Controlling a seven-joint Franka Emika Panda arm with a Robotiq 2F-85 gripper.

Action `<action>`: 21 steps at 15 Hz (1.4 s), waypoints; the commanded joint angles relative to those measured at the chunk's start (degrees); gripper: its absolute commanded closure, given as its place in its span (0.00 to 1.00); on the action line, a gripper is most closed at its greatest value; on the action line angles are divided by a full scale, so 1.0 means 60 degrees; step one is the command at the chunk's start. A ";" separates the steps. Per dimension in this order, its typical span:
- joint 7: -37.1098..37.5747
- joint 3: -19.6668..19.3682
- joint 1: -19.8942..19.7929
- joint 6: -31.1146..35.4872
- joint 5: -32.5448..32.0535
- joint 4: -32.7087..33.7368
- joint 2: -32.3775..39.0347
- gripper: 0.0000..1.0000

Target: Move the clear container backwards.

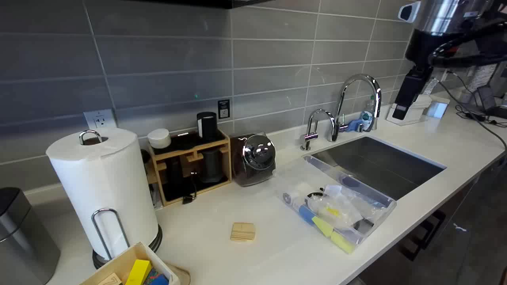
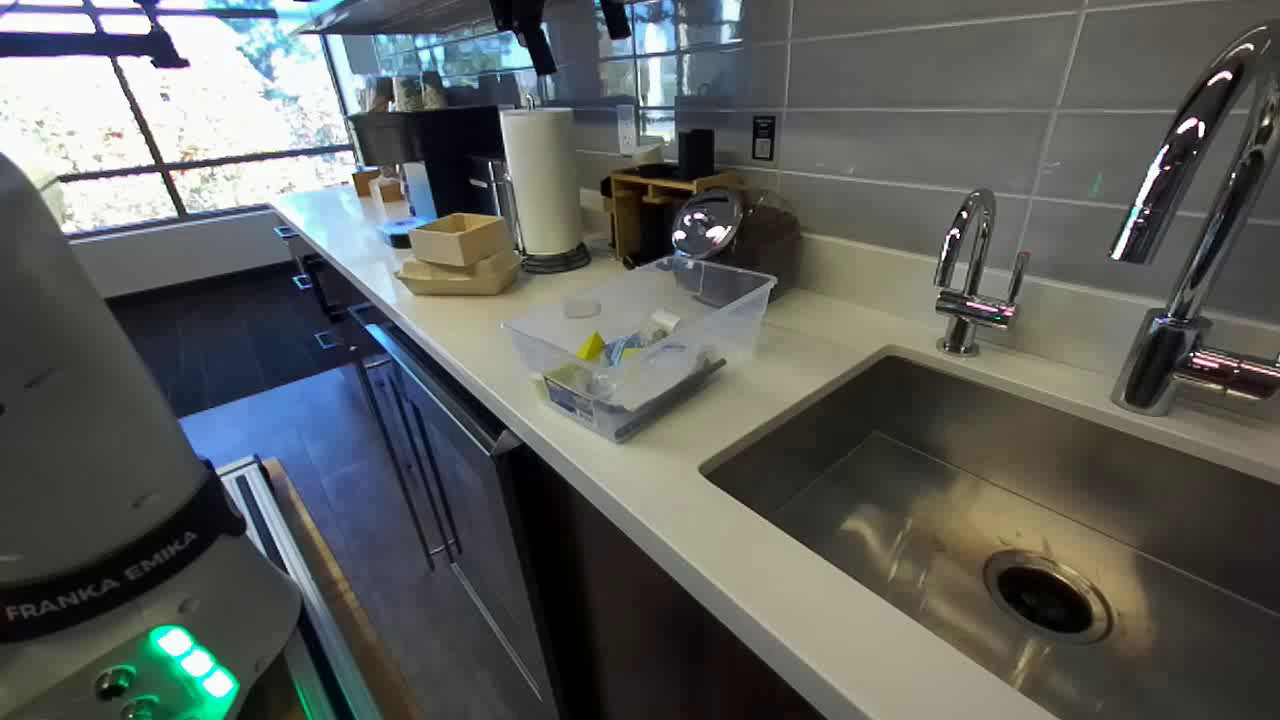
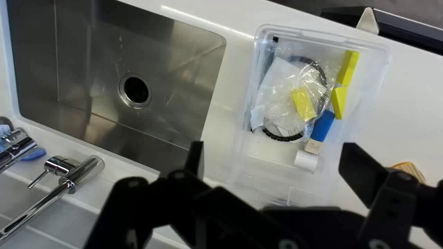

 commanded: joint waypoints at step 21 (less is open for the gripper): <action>0.0628 -0.0405 0.0424 0.3873 0.1796 -0.0248 0.3002 0.00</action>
